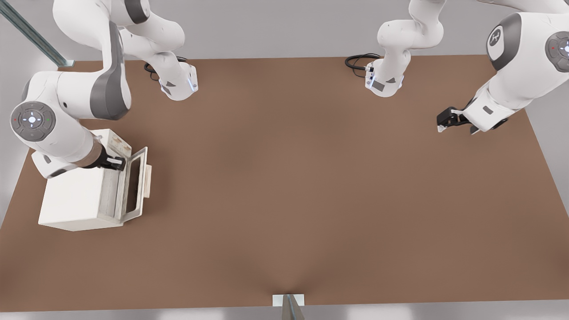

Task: Keep left arm still and open the oven door with right arm

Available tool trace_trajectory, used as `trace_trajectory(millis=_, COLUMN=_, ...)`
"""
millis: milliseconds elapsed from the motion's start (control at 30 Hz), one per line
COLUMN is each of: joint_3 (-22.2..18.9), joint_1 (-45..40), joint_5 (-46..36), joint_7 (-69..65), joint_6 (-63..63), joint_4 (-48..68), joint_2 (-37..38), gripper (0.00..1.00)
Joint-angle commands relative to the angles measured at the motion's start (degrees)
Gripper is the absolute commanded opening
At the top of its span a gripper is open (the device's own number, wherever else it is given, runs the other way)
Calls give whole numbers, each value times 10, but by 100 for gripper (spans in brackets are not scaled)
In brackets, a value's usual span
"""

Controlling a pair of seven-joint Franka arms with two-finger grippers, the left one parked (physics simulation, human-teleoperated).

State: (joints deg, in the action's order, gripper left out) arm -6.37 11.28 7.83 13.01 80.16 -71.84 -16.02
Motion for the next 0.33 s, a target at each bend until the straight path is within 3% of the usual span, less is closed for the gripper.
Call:
trace_trajectory(millis=0, joint_3=-1, joint_1=1, joint_5=-33, joint_7=-157, joint_6=2, joint_4=20, joint_2=-10, gripper=100)
trace_trajectory(millis=300, joint_3=-9, joint_1=-2, joint_5=-32, joint_7=-166, joint_6=3, joint_4=6, joint_2=0, gripper=100)
